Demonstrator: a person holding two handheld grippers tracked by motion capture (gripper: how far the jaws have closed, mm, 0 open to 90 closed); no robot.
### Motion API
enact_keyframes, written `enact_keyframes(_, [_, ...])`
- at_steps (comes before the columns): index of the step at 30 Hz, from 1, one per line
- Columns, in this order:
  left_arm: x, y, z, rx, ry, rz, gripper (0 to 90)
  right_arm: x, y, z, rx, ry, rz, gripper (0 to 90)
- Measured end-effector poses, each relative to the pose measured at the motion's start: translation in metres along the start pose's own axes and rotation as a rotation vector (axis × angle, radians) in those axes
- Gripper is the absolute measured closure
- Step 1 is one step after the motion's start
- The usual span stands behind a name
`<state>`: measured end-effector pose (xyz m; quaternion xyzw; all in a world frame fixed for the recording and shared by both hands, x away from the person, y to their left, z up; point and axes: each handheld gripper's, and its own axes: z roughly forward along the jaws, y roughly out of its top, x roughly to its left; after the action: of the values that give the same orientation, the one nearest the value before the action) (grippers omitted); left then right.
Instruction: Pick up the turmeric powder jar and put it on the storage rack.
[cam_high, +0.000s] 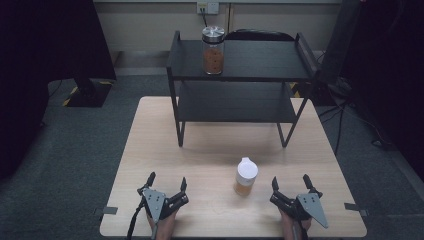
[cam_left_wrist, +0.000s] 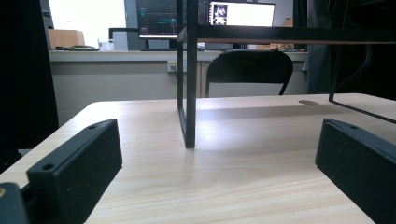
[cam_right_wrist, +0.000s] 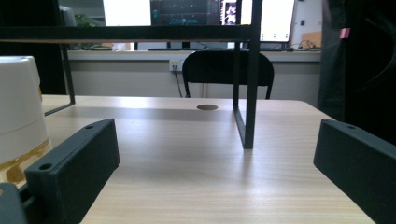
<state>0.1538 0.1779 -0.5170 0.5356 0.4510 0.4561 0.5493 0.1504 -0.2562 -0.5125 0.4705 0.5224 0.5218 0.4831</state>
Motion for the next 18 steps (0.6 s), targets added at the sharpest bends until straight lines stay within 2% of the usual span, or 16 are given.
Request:
enact_keyframes(5, [0.000, 0.000, 0.000, 0.001, 0.002, 0.000, 0.0, -0.003, 0.006, 0.001, 0.023, 0.020, 0.024, 0.0])
enact_keyframes(10, [-0.001, 0.000, 0.000, 0.000, 0.005, 0.000, 0.0, -0.003, 0.018, 0.000, 0.004, 0.036, 0.026, 0.0])
enact_keyframes(15, [-0.001, 0.000, 0.000, 0.001, 0.008, 0.001, 0.0, -0.005, 0.044, 0.005, -0.014, 0.118, 0.067, 0.0])
enact_keyframes(18, [-0.002, 0.000, 0.000, 0.000, 0.011, 0.001, 0.0, -0.001, 0.056, 0.009, -0.038, 0.167, 0.065, 0.0])
